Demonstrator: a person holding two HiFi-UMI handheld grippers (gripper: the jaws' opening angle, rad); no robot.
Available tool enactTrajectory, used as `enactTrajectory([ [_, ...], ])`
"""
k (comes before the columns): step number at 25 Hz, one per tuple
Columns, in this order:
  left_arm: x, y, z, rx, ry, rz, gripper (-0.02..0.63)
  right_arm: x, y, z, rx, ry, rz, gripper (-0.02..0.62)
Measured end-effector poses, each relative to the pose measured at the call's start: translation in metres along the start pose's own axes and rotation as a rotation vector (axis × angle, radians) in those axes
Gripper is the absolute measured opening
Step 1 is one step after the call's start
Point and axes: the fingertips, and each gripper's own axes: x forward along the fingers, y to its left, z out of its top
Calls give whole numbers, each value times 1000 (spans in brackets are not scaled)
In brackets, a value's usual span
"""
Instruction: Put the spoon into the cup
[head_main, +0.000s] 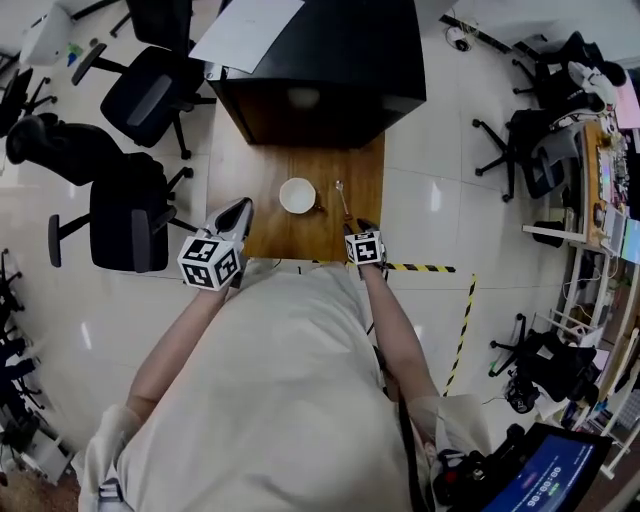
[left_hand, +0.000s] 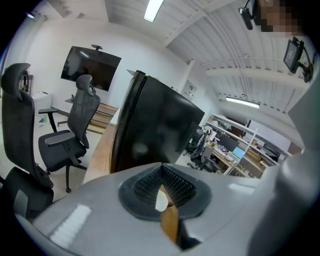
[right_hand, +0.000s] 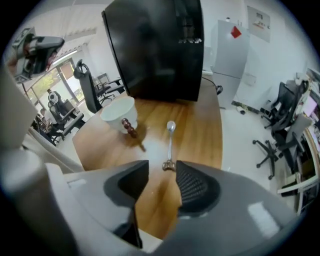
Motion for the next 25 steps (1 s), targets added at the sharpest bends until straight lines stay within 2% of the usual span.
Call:
enactTrajectory([
  [4,1,-6,-9,2,25,44,-23,22,-8,0,-46,22,-14,161],
  [7,-3,-8,-13,6,35,84,-23,28,-4,9,-78,14,25,161],
  [11,-8,-8,-21,-5,53,128,-23,43,-2,0,-73,50,60,161],
  [20,-12,-11,-35,-12,84,167,-23,53,4,-2,-71,71,30,160],
  [25,-16,-9,-38,-13,92,177,-23,51,1,-1,-34,67,2,130],
])
